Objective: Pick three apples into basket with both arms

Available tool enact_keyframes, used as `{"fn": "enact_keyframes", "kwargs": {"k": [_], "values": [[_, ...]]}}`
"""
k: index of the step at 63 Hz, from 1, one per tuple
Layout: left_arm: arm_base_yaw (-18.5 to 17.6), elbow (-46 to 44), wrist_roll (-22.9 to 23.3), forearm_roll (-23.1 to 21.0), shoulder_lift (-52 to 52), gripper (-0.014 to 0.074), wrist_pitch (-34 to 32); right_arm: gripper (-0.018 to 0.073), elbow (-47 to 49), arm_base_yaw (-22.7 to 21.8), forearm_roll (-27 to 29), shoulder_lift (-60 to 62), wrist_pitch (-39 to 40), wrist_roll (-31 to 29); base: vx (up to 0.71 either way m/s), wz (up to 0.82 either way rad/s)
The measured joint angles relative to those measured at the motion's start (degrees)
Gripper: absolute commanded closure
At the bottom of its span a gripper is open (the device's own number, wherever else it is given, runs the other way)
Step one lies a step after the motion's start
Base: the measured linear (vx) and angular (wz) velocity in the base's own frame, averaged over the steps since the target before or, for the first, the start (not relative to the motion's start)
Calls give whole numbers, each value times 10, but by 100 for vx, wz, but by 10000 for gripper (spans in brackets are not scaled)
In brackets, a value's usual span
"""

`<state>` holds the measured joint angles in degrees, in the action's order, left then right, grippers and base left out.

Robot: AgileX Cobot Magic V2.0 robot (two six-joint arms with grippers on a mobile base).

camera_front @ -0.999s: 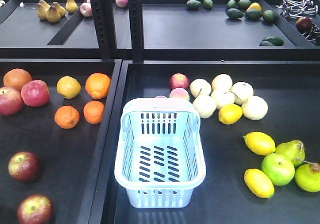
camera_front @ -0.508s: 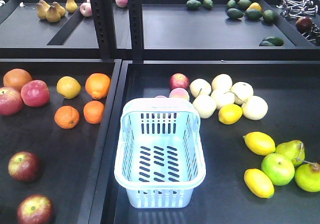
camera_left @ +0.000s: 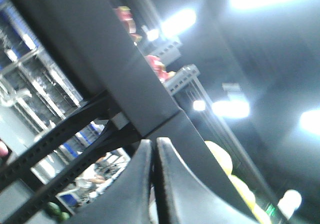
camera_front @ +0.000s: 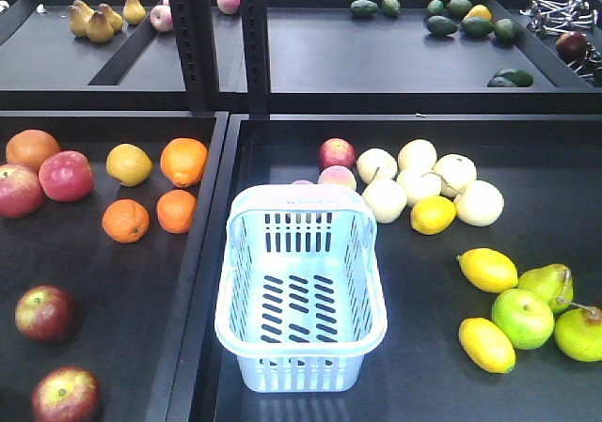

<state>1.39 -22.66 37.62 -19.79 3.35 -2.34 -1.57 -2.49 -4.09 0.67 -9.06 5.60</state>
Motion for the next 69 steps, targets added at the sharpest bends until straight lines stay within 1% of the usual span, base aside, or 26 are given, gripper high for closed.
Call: {"fn": "enact_keyframes", "kwargs": {"k": [1, 7, 18, 22, 27, 30, 36, 39, 42, 45, 50, 51, 58, 60, 61, 62, 69], "values": [[-3, -10, -1, 15, 8, 603, 5, 564, 0, 0, 0, 0, 0, 0, 0, 0], [-28, -48, -1, 66, 43, 603, 28, 564, 0, 0, 0, 0, 0, 0, 0, 0], [-85, -88, -5, 116, 117, 603, 62, 564, 0, 0, 0, 0, 0, 0, 0, 0], [-114, -97, -20, 130, 143, 603, 67, 564, 0, 0, 0, 0, 0, 0, 0, 0], [-145, -107, -45, 137, 174, 603, 71, 564, 0, 0, 0, 0, 0, 0, 0, 0], [-170, -115, -69, 138, 194, 603, 74, 564, 0, 0, 0, 0, 0, 0, 0, 0], [-206, -133, -110, 140, 233, 603, 84, 564, 0, 0, 0, 0, 0, 0, 0, 0], [-226, -145, -144, 140, 256, 603, 91, 564, 0, 0, 0, 0, 0, 0, 0, 0], [-239, -158, -168, 140, 277, 603, 97, 564, 0, 0, 0, 0, 0, 0, 0, 0], [-250, -177, -206, 141, 303, 603, 105, 564, 0, 0, 0, 0, 0, 0, 0, 0], [-264, -207, -263, 141, 349, 603, 130, 564, 0, 0, 0, 0, 0, 0, 0, 0], [-266, -213, -268, 141, 357, 603, 132, 564, 0, 0, 0, 0, 0, 0, 0, 0], [-274, -266, -346, 141, 422, 601, 179, 564, 0, 0, 0, 0, 0, 0, 0, 0], [-276, -280, -359, 141, 438, 599, 188, 564, 0, 0, 0, 0, 0, 0, 0, 0], [-277, -290, -376, 141, 451, 596, 200, 564, 0, 0, 0, 0, 0, 0, 0, 0], [-277, -297, -383, 140, 459, 596, 206, 564, 0, 0, 0, 0, 0, 0, 0, 0], [-277, -354, -444, 120, 526, 578, 254, 564, 0, 0, 0, 0, 0, 0, 0, 0]]}}
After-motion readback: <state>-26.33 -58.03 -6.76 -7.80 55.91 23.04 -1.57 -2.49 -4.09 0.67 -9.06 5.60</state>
